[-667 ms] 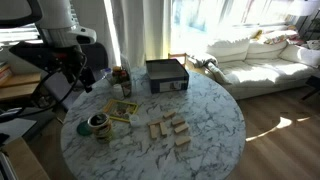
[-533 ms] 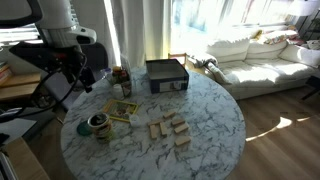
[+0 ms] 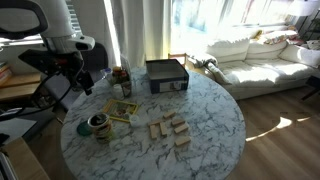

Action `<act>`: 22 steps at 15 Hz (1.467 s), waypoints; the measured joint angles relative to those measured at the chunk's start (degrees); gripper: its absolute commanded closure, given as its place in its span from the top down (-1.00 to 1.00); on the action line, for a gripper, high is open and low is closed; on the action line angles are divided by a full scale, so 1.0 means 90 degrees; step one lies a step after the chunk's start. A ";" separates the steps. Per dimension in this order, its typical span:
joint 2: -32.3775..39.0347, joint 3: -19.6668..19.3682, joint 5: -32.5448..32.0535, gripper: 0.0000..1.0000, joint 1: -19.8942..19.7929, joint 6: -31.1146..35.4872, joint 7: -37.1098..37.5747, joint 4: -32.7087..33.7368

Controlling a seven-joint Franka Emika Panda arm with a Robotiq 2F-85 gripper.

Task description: Stack up the cans on the table

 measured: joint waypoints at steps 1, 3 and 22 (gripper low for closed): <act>0.0133 0.0189 -0.0035 1.00 -0.0004 0.0261 0.0366 -0.0099; 0.0459 0.0577 -0.0225 1.00 -0.0050 0.0796 0.1315 -0.0265; 0.1917 0.0498 -0.0183 0.67 -0.0448 0.0961 0.2634 -0.0028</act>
